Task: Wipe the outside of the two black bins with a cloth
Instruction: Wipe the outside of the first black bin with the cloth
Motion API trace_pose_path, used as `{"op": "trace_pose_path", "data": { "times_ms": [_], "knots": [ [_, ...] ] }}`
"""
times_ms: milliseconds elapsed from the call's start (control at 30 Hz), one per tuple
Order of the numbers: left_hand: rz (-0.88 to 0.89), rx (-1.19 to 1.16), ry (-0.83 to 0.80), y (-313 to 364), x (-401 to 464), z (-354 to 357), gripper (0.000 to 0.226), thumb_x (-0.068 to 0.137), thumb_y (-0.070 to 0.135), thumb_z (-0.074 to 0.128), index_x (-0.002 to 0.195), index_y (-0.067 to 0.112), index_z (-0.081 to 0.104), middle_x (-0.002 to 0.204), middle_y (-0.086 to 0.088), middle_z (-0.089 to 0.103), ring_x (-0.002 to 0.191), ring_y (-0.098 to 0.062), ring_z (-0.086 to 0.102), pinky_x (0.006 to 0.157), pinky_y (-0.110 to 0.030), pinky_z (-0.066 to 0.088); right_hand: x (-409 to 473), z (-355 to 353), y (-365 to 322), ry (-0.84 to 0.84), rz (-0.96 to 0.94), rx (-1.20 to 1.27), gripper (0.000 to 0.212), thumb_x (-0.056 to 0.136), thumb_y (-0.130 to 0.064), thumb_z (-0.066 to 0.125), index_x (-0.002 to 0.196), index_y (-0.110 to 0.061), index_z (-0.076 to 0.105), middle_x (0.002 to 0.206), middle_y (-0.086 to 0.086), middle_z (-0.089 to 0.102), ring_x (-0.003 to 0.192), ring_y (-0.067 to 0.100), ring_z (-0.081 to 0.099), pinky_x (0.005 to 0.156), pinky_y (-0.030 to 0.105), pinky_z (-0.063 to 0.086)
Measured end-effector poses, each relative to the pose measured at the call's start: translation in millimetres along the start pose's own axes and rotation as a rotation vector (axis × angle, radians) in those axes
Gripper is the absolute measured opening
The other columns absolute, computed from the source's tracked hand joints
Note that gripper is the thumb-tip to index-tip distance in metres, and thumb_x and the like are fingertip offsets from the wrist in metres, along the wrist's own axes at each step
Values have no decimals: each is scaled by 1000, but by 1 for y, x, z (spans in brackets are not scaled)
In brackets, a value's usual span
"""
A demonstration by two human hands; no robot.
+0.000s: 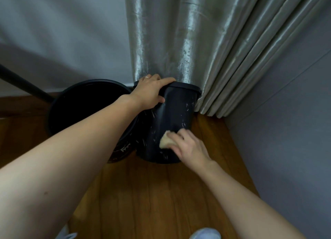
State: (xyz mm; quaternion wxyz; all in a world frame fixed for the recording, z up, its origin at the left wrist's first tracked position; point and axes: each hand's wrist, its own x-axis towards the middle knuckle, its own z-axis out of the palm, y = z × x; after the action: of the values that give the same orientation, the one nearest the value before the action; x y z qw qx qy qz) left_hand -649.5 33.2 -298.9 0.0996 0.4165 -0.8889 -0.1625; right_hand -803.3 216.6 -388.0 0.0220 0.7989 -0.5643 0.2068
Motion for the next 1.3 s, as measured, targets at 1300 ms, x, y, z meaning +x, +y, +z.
{"op": "trace_pose_path", "data": {
  "times_ms": [1300],
  "knots": [
    [-17, -67, -9, 2, -4, -6, 68, 80, 9, 71, 138, 26, 41, 131, -6, 49, 124, -33, 39, 111, -51, 24, -38, 10, 0, -148, -220, 56, 26, 92, -25, 61, 117, -18, 55, 89, 4, 54, 72, 15, 52, 49, 30, 50]
  ]
}}
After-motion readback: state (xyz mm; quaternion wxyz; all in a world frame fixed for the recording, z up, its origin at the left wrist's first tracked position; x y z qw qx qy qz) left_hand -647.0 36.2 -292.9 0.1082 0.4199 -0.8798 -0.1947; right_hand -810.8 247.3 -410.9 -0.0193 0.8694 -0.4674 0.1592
